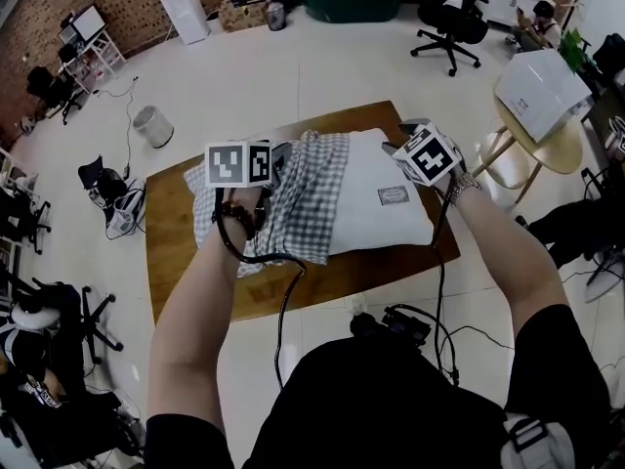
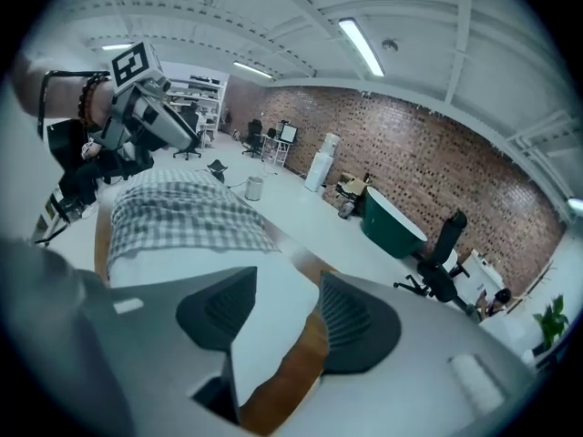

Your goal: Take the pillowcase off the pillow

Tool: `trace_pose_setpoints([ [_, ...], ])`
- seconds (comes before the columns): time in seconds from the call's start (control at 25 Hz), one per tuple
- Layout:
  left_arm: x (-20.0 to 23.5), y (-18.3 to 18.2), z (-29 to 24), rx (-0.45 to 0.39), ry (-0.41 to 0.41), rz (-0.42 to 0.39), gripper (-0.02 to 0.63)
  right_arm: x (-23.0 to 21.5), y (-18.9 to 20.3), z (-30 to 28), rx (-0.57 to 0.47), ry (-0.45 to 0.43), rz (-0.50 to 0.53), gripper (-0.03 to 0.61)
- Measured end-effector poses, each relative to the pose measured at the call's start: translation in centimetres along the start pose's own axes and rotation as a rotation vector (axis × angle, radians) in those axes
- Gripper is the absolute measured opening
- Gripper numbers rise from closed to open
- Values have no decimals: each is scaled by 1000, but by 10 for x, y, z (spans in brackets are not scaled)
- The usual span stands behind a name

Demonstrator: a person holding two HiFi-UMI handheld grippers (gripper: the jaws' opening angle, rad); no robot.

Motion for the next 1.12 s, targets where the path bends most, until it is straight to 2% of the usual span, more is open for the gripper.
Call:
trace_pose_setpoints([
  [0.24,4,-42,-68,98,18,-9,238,-50,0,-51,9,-86,-70,216],
  [0.48,27,-60,-126,222,27,-24,256,-73,-3,-106,36,-163,-89,219],
  [0.6,39,-68,-157,296,30,-32,262,-84,-5,-129,51,-213,-94,243],
  [0.88,65,-69,-226,459,45,-36,272,-103,-1,-185,88,-347,-127,252],
  [1.12,94,-58,-265,621,63,-20,275,-106,10,-229,148,-487,-244,252],
])
Point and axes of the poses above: the fingertips, and each gripper's own axes: z backward along the fingers, x to its left, y out of its underside, the point moved 6 cm from there along z, backward along the fingers, and after that the axes turned 7 degrees about z, right-handed, at the moved point
